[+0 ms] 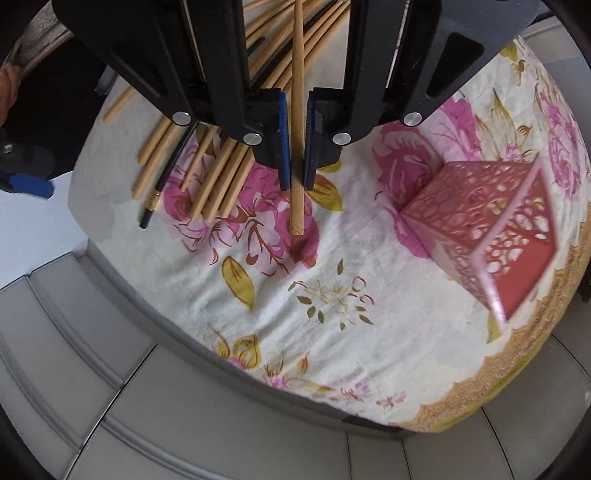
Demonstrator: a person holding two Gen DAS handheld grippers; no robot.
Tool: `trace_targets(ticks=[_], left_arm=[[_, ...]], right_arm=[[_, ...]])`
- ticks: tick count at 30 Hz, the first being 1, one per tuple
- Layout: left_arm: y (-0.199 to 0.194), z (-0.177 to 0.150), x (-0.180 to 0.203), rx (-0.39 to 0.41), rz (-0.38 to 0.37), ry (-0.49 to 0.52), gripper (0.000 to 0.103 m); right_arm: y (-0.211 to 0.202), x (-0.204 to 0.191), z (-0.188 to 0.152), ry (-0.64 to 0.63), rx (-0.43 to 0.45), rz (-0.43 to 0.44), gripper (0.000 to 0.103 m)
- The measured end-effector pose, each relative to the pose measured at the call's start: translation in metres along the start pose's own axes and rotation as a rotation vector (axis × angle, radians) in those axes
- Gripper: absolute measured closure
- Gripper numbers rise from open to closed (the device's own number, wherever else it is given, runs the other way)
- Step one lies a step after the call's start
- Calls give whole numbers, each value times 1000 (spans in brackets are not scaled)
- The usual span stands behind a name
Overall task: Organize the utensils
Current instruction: 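Lift the chopstick upright with the left tool while the right tool grasps another wooden chopstick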
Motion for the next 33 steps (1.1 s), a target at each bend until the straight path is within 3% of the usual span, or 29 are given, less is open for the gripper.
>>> trace_targets(ticks=[3, 5, 6, 7, 9, 13, 16, 20, 22, 26, 30, 33], left_arm=[[-54, -6, 10, 132, 19, -14, 97], [-92, -29, -1, 226, 23, -39, 97], [-104, -33, -2, 265, 22, -54, 97], [-112, -23, 0, 292, 31, -60, 97], [-137, -37, 1, 325, 67, -47, 97], [-153, -28, 2, 400, 56, -44, 97], [-164, -32, -2, 425, 51, -55, 97], [-162, -36, -9, 431, 59, -70, 97], [-162, -38, -11, 435, 59, -75, 96], [-163, -40, -16, 440, 60, -100, 96], [-162, -38, -16, 447, 50, -127, 96], [-165, -37, -13, 460, 44, -143, 97]], right_arm=[[26, 10, -27, 114, -158, -44, 28], [45, 15, -41, 200, -256, -72, 43], [50, 15, -46, 228, -275, -91, 44], [54, 14, -50, 247, -278, -118, 45], [61, 10, -54, 271, -278, -155, 48], [72, 9, -51, 400, -270, -221, 50], [76, 4, -46, 425, -258, -290, 47], [86, -10, -42, 384, -255, -398, 47], [88, -22, -36, 326, -222, -425, 55], [87, -32, -25, 252, -189, -394, 85], [82, -27, -21, 212, -179, -314, 91], [75, -26, -22, 111, -114, -254, 96]])
Point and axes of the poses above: each gripper's, at about its wrist camera, not at the fingertips, and y roughly the way its jaws point, x to its right, z to its top, the point moved 5 cm from there along y, roughly the way its jaws point, and after that the axes turned 10 degrees about y, right-handed, at the moved point
